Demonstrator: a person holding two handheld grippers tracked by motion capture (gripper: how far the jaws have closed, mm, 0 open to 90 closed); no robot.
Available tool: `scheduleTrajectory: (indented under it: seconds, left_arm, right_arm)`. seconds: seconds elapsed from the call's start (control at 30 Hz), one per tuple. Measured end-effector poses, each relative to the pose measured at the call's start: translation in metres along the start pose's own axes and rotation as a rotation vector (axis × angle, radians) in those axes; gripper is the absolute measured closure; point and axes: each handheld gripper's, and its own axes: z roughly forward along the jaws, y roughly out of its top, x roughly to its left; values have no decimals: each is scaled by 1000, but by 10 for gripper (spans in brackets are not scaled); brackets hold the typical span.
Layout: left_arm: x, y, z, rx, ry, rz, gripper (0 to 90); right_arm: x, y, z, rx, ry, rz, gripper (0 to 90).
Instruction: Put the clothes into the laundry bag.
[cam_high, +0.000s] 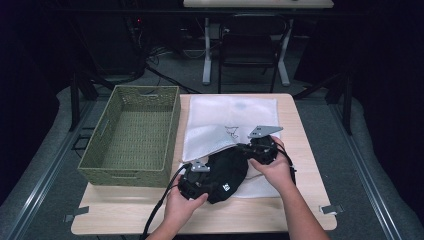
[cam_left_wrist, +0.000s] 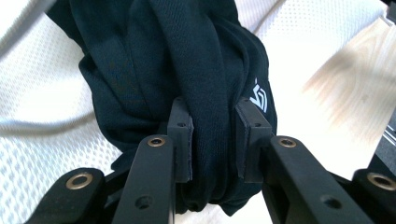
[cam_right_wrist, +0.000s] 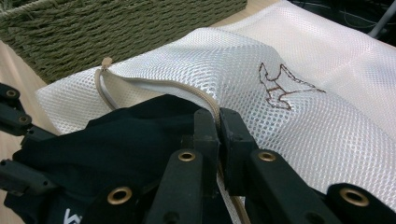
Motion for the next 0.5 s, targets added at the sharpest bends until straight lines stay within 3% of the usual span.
scheduleTrajectory:
  seconds: [0.5]
  left_arm:
    - [7,15,11,-6,16,-18,720]
  right_arm:
    - [0,0,0,-1,-1,-1,864]
